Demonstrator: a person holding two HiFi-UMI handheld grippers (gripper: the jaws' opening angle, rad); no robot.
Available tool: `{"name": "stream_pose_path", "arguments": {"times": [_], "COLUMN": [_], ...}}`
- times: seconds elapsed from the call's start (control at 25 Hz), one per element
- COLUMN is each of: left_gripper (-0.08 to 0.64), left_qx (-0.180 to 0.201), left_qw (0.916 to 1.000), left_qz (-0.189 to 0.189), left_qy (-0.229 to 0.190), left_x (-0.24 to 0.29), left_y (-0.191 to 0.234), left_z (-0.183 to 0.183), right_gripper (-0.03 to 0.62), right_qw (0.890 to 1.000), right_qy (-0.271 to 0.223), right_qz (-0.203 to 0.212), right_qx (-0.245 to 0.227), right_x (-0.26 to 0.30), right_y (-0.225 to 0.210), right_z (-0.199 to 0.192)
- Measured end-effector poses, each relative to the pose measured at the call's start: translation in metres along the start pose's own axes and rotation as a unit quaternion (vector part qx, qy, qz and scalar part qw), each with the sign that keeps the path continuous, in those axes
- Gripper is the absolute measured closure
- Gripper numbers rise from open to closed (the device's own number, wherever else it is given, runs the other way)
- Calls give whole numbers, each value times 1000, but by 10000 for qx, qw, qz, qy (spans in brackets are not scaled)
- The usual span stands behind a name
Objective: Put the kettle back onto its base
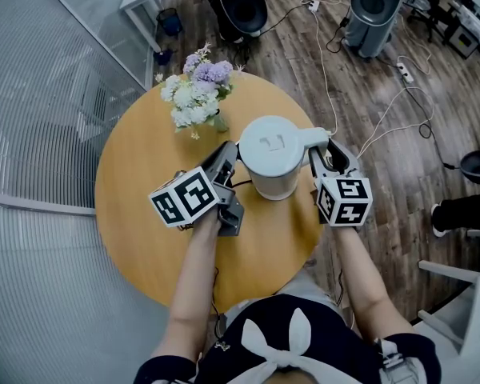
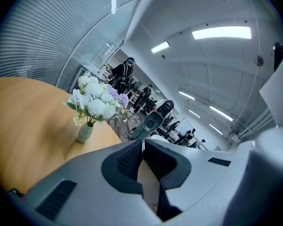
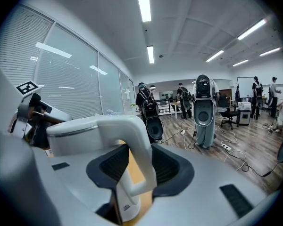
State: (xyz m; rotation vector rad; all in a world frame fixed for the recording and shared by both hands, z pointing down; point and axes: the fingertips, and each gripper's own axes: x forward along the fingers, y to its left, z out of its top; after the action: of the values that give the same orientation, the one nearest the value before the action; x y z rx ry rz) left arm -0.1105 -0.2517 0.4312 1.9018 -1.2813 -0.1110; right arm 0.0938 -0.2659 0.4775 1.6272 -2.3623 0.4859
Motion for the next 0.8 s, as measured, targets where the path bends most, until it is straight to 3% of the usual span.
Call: {"name": "stream_pose_path", "arguments": {"times": [0.8], "left_gripper": [518], "left_qx": [-57], "left_qw": [9997], "left_qz": [68], "left_qy": [232], "left_x": [9], "left_y": [14], "left_z": [-16], "right_gripper": [437], "right_qw": [9998], "right_qy": [202], "right_qz": [-58], "right_qx": [4], "right_x": [6], "right_y": [-4], "right_z": [-20]}}
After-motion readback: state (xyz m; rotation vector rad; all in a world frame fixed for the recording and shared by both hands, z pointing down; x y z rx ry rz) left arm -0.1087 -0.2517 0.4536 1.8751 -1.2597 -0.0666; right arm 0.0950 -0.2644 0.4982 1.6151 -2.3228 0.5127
